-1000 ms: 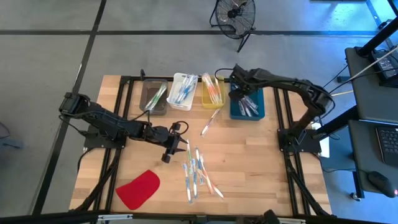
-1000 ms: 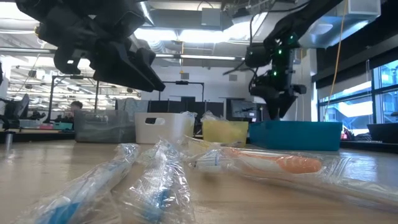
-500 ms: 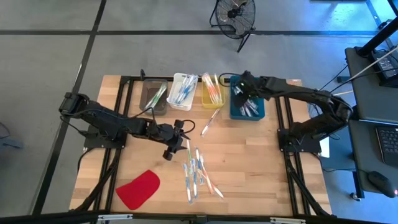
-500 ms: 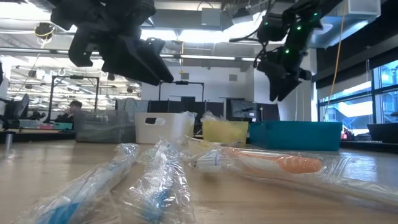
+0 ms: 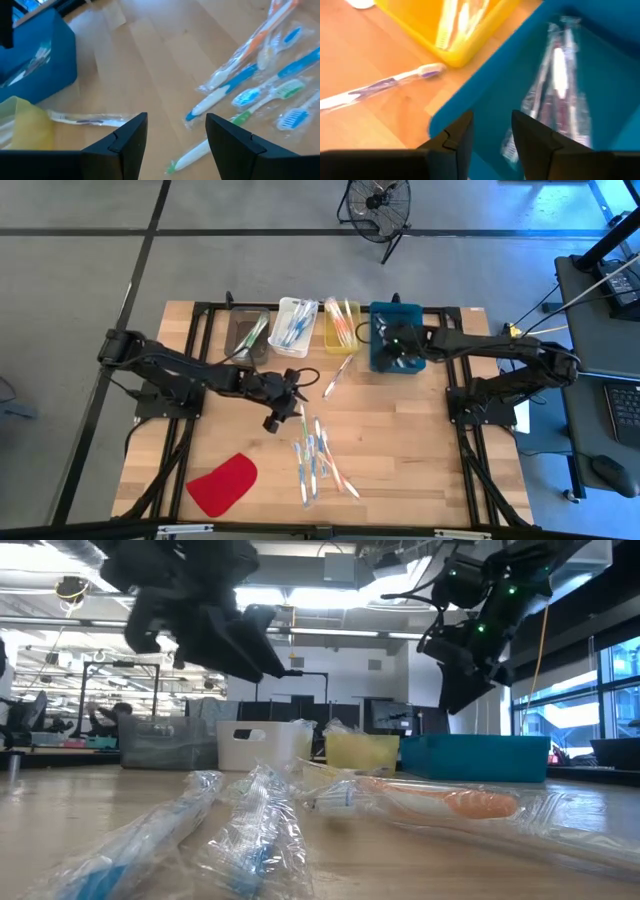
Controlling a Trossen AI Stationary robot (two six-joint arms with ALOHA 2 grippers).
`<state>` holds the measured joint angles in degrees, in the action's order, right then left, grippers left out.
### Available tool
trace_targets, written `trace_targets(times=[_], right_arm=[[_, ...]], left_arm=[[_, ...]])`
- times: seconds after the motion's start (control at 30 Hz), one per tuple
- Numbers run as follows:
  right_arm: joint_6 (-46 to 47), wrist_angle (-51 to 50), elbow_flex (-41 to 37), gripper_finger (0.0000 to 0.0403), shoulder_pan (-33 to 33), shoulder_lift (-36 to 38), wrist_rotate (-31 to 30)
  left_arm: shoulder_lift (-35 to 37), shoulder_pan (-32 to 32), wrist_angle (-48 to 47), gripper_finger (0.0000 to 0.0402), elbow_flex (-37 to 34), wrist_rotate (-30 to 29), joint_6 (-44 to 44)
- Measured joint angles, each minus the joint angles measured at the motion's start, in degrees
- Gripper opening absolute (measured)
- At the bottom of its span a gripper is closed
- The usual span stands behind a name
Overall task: Pick & Place Toothbrushes
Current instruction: Put the green toothbrush into the black bin
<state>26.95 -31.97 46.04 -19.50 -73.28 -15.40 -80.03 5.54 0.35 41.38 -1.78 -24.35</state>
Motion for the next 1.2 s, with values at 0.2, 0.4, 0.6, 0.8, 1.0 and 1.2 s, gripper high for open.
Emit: trace_targets(times=[0.2, 0.4, 0.6, 0.8, 1.0, 1.2], right_arm=[[1.39, 4.13, -2.65, 0.0120, 2.18, 0.00, 0.90], [1.56, 4.59, -2.73, 0.0105, 3.74, 0.00, 1.09], [1.54, 5.78, -2.73, 0.0091, 4.64, -0.02, 1.09], [1.56, 6.62, -2.73, 0.0078, 4.89, -0.02, 1.13], [2.20, 6.74, -2.73, 0.0069, 4.89, -0.02, 1.31], [2.21, 6.70, -2.73, 0.0062, 5.00, -0.04, 1.31]], left_arm=[[-7.45, -1.40, -9.90, 0.0196, 7.92, 0.00, -1.98], [-15.41, -1.57, -20.13, 0.0196, 14.30, 0.47, -6.27], [-20.53, -1.39, -21.04, 0.0196, 17.20, 4.44, -11.69], [-23.56, -1.42, -21.19, 0.0196, 17.44, 4.55, -15.22], [-25.62, -1.96, -21.58, 0.0196, 17.77, 5.66, -15.88], [-25.57, -2.29, -23.81, 0.0180, 17.75, 6.44, -15.23]])
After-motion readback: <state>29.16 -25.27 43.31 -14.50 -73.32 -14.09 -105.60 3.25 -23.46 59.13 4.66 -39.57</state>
